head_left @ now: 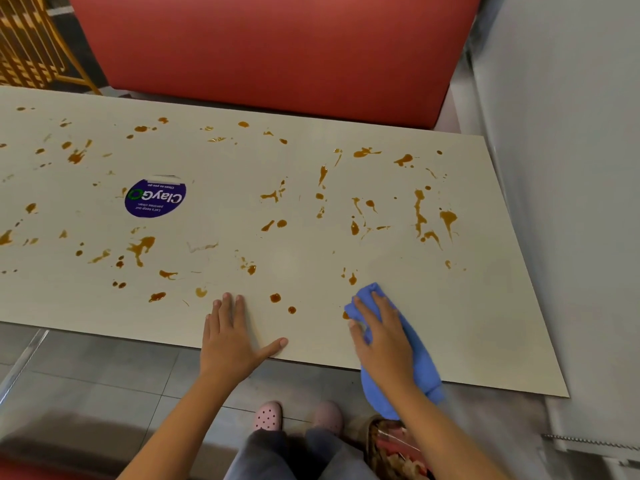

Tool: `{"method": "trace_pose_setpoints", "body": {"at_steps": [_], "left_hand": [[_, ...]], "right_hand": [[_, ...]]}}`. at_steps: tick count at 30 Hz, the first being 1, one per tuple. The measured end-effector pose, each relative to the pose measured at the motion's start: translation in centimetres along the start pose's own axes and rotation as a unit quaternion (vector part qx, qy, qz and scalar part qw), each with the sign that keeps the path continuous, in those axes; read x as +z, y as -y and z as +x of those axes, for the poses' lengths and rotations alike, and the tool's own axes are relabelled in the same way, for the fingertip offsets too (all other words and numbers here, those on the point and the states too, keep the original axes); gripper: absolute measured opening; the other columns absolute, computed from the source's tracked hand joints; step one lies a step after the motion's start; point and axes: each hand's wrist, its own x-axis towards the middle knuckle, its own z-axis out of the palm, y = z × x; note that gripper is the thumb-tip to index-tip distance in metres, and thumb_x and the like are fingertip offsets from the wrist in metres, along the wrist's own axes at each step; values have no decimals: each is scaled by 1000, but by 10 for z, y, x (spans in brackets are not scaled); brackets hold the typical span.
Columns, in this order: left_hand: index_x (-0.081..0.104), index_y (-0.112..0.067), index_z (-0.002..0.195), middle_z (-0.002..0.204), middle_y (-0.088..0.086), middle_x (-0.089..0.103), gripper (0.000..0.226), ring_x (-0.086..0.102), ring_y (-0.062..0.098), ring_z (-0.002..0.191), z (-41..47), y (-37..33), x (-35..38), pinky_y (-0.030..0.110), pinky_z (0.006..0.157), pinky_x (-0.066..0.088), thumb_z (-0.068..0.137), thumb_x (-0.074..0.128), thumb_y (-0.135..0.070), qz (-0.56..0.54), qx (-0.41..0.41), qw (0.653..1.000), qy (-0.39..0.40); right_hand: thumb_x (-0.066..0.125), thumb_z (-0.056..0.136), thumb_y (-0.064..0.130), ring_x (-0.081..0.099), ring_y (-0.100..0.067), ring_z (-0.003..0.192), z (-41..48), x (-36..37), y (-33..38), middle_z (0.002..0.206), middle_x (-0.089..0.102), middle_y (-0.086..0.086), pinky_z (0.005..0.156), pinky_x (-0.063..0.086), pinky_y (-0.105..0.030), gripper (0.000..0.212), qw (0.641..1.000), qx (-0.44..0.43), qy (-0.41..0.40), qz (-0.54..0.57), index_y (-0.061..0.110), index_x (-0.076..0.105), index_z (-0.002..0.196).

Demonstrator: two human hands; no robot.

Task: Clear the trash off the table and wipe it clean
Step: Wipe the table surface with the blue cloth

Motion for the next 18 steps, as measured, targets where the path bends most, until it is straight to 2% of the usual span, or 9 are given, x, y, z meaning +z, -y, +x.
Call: {"method": "trace_pose_setpoints", "body": {"at_steps": [2, 4, 6, 9, 11, 14, 16, 18], "left_hand": [[-6, -8, 148, 156, 15, -8, 153, -7, 31, 144, 0, 0, -1, 39, 116, 1, 23, -27, -93, 3, 0, 1000, 3], [-7, -8, 147, 156, 15, -9, 153, -8, 31, 144, -1, -1, -2, 39, 116, 0, 22, -27, -93, 1, -1, 1000, 8], [-5, -8, 148, 156, 15, -8, 153, -7, 31, 144, -1, -1, -2, 40, 116, 1, 23, -25, -94, -7, -1, 1000, 6], [-5, -8, 148, 156, 15, -8, 153, -8, 31, 144, -1, -1, -3, 40, 116, 0, 23, -24, -95, -15, -1, 1000, 6], [-7, -9, 148, 156, 14, -10, 152, -9, 30, 144, -2, -2, -3, 39, 116, -1, 22, -26, -94, -12, -3, 1000, 7], [-9, -10, 148, 156, 13, -12, 151, -11, 29, 144, -2, -2, -2, 38, 116, -3, 23, -27, -93, -13, -3, 1000, 6], [-8, -10, 148, 156, 13, -11, 151, -11, 29, 144, -3, -2, -2, 38, 116, -3, 23, -27, -93, -19, -4, 1000, 4], [-9, -10, 148, 156, 13, -12, 150, -11, 29, 144, -4, -2, -1, 38, 116, -3, 23, -28, -92, -15, -6, 1000, 4]], "right_hand": [[42, 95, 33, 20, -8, 139, -5, -12, -12, 147, 21, 14, 111, 18, -17, 42, 998, -45, 50, 21, 30, 41, 137], [36, 96, 45, 18, 1, 135, -9, -29, -30, 145, 18, 18, 109, 7, -7, 41, 993, -82, 86, -7, 35, 38, 136], [27, 92, 57, 24, 1, 133, -10, -46, -53, 145, 26, 15, 110, 4, -6, 48, 991, -102, 76, -42, 36, 40, 134], [24, 91, 61, 24, 1, 135, -3, -66, -79, 146, 30, 14, 111, 2, -8, 51, 996, -61, 40, -44, 39, 36, 134], [29, 95, 51, 23, -8, 139, 7, -66, -79, 147, 27, 11, 114, 5, -17, 45, 999, -13, 9, -47, 33, 34, 137], [37, 98, 27, 18, -26, 142, 20, -43, -50, 152, 24, -3, 114, 23, -41, 44, 992, 96, -46, -72, 21, 35, 141], [35, 99, 25, 14, -31, 142, 26, -24, -20, 154, 20, -9, 111, 27, -44, 45, 982, 160, -71, -66, 18, 32, 143], [35, 99, 24, 15, -33, 142, 27, -4, 3, 154, 20, -12, 110, 29, -44, 45, 984, 153, -70, -65, 17, 32, 143]]}}
